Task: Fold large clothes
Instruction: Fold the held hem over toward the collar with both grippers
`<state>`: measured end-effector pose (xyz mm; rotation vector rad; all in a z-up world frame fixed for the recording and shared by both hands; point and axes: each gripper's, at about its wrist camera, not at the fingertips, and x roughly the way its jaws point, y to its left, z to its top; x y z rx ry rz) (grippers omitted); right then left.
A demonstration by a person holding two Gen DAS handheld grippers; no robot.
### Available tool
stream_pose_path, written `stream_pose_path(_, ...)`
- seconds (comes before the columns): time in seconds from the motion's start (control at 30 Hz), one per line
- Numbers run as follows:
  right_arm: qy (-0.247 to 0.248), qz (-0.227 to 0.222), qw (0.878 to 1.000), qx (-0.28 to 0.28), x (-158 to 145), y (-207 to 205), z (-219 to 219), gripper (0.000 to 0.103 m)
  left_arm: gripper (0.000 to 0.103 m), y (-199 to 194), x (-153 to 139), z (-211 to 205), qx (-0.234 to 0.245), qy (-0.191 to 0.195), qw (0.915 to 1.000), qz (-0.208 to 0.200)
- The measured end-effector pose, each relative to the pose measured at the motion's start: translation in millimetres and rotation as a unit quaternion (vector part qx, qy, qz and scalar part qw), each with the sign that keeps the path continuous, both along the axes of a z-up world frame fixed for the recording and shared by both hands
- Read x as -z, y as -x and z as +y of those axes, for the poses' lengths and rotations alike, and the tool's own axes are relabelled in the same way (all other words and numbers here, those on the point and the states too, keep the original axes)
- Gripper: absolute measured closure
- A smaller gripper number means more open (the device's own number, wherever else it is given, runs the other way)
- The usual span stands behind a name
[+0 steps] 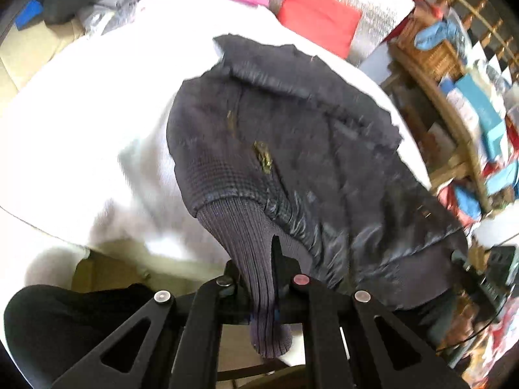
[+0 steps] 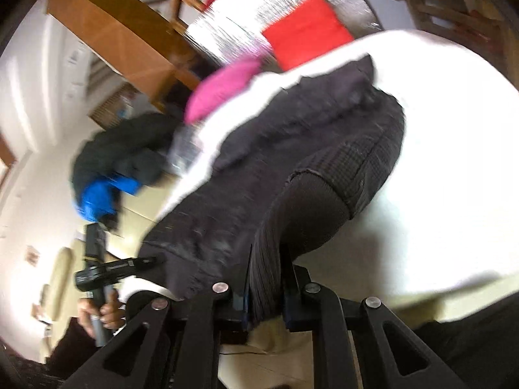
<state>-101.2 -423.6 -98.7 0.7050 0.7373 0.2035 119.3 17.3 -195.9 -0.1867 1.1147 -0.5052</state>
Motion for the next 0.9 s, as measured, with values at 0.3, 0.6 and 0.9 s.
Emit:
stream_pose_path(0.3,-0.036,-0.043,0.998,0.019,-33,-5,-42,0.093,0.095,-38,-71,-10,-0.017,0.050,0.9973,-0.051)
stream_pose_path(0.6,-0.098,0.033,0.993,0.054,36,-17,-82,0.092,0.095,-27,-37,11,-0.001,0.064,0.9975,-0.030)
stream_pose_path(0.9,-0.177,0.113,0.975,0.073,89,-9,-67,0.016,0.095,-14,-10,28,-0.002,0.070,0.9975,-0.012)
